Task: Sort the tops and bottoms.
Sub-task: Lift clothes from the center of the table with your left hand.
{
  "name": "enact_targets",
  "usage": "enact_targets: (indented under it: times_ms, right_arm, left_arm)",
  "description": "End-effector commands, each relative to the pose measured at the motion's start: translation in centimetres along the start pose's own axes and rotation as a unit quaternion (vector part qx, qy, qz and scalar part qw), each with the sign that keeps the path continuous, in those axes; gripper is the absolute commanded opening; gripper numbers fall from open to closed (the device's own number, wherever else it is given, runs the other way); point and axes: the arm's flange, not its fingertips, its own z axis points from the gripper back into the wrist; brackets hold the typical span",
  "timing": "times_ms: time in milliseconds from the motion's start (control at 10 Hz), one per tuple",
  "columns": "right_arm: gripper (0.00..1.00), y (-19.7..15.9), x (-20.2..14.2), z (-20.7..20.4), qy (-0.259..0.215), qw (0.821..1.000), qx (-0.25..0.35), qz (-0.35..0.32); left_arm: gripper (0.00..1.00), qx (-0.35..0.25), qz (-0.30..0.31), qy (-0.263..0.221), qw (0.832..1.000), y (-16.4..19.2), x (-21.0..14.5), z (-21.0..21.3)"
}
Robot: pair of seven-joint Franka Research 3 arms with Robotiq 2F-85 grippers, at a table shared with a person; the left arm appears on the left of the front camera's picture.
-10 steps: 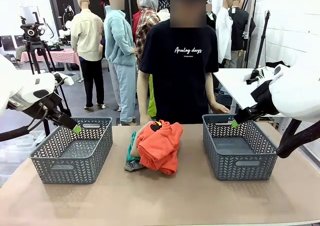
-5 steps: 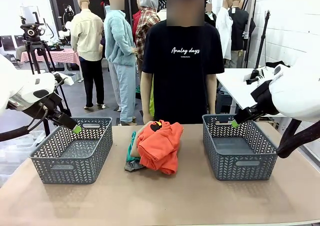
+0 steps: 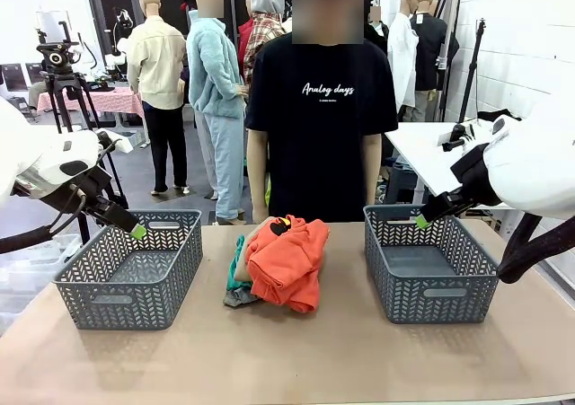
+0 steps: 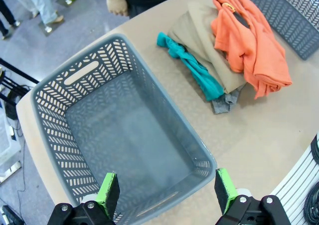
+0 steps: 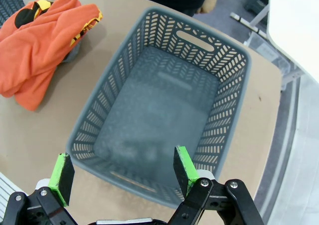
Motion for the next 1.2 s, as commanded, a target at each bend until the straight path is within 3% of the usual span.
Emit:
enact_targets:
  times_ms: [0,1100]
  right_arm:
    - [1.00,-0.07,0.04,-0.09,-0.004,1.000,0.005,-0.004]
    - [1.00,-0.07,0.04,-0.09,-0.004,1.000,0.005,-0.004]
  left_arm:
    - [1.00,-0.005,-0.001,-0.003,1.000,0.03,0.00,0.10]
    - [1.00,-0.005,-0.001,-0.003,1.000,0.03,0.00,0.10]
